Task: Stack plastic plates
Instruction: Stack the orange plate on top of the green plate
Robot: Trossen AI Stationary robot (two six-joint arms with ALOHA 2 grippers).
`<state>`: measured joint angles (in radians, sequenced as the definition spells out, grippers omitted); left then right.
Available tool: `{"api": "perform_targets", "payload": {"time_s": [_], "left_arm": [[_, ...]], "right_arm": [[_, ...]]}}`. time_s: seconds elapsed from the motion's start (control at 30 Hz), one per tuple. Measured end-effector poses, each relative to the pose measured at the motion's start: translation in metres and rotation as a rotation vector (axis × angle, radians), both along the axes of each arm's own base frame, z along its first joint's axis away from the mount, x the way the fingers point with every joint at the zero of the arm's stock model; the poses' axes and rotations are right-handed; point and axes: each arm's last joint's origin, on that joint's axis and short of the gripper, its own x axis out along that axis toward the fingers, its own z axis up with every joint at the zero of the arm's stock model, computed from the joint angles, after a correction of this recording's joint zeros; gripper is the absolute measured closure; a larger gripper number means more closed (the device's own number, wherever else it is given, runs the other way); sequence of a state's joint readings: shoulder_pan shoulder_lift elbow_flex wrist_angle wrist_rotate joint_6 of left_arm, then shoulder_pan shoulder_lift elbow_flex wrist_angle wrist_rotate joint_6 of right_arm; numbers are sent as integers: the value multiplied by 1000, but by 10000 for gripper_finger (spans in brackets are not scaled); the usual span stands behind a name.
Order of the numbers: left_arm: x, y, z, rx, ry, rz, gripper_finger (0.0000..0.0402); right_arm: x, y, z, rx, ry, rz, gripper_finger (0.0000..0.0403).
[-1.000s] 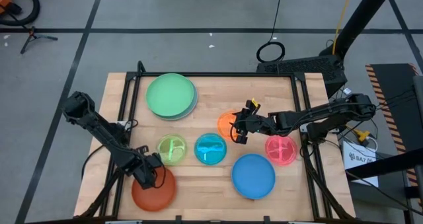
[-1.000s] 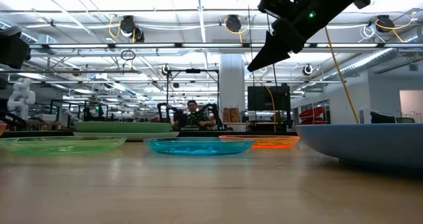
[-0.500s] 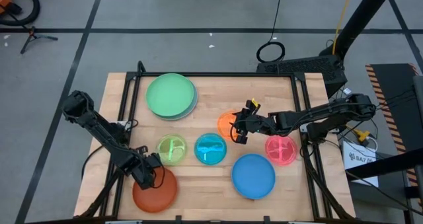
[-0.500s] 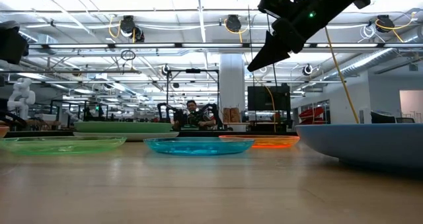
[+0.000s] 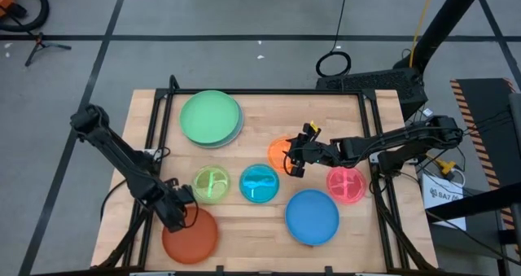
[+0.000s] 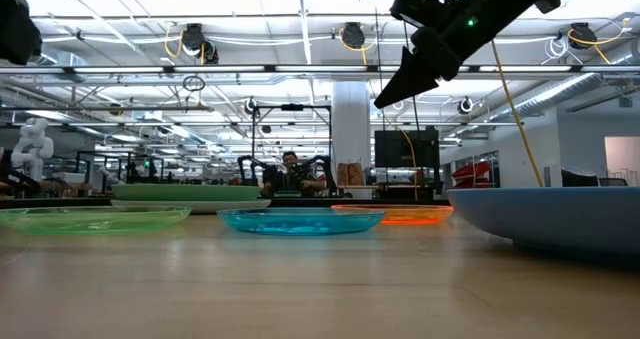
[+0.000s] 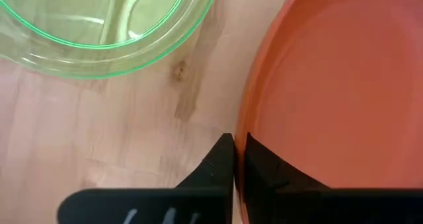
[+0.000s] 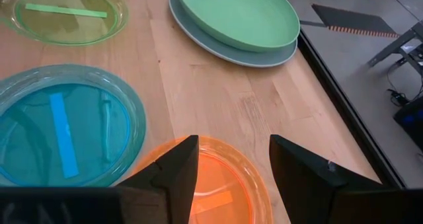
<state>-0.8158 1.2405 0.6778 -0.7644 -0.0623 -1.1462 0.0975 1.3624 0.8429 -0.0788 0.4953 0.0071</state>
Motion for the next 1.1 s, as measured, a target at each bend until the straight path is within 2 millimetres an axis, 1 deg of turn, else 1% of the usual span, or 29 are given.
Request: {"api": "perform_targets", "payload": {"time_s": [0.1, 0.2, 0.27, 0.33, 0.47, 0.6, 0.8, 0.93, 1.1], "left_arm": [[1, 1, 14, -4, -69, -18, 389], [9, 3, 33, 2, -185, -10, 389], [14, 8, 46, 21, -233, 20, 389], [19, 16, 59, 48, -265, 59, 390], [27, 42, 83, 163, -286, 152, 390], [37, 75, 105, 280, -256, 232, 390], [48, 134, 128, 438, -220, 305, 390], [47, 178, 133, 528, -175, 332, 390], [38, 229, 136, 544, -167, 383, 390]], "right_arm": [[0, 0, 0, 0, 0, 0, 225], [0, 0, 0, 0, 0, 0, 225], [0, 0, 0, 0, 0, 0, 225], [0, 0, 0, -3, 2, 2, 225], [0, 0, 0, -15, 8, 11, 225], [0, 0, 0, -16, 9, 11, 225], [0, 0, 0, -15, 9, 12, 225], [0, 0, 0, -14, 9, 12, 225], [0, 0, 0, -13, 9, 12, 225]]}}
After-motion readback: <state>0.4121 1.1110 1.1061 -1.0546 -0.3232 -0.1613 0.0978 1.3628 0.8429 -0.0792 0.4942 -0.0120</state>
